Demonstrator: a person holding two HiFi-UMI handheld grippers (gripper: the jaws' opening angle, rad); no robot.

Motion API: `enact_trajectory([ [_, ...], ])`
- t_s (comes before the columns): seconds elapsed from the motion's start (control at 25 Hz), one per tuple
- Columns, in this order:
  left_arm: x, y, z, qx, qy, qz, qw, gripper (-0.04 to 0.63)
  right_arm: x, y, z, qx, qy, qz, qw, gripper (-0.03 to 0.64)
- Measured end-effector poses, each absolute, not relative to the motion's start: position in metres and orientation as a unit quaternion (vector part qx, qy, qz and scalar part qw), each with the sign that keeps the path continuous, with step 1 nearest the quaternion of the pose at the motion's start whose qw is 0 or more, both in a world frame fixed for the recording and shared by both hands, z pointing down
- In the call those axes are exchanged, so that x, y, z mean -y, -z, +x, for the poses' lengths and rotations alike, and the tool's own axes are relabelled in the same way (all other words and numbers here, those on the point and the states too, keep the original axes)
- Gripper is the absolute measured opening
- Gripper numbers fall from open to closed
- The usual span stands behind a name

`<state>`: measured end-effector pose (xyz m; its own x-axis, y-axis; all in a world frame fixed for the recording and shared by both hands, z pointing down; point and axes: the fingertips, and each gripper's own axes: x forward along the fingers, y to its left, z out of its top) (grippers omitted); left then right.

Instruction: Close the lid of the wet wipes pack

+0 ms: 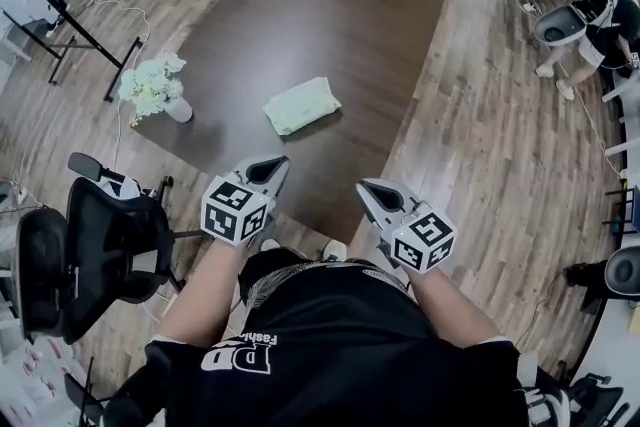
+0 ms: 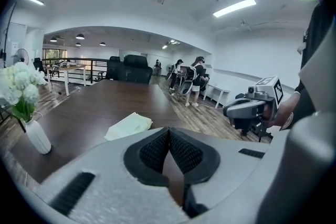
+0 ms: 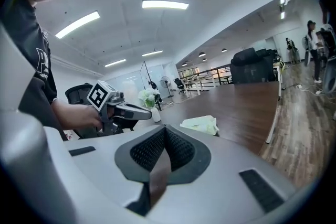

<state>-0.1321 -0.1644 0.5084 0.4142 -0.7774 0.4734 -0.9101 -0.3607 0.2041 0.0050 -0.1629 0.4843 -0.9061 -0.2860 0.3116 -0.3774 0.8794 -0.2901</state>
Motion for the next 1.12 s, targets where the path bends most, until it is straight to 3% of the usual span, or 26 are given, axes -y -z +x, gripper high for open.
enact_trajectory([
  [0.36,0.111,-0.474,-0.150,0.536,-0.118,0.814,0.190,0.018,0.124,-0.473,-0.044,0.967,-0.157,0.155,0.124,0.000],
  [1.12,-0.008,-0.452,-0.215,0.525,-0.084,0.825,0.190,0.018,0.018,-0.453,-0.114,0.965,-0.141,0.184,0.122,0.000],
])
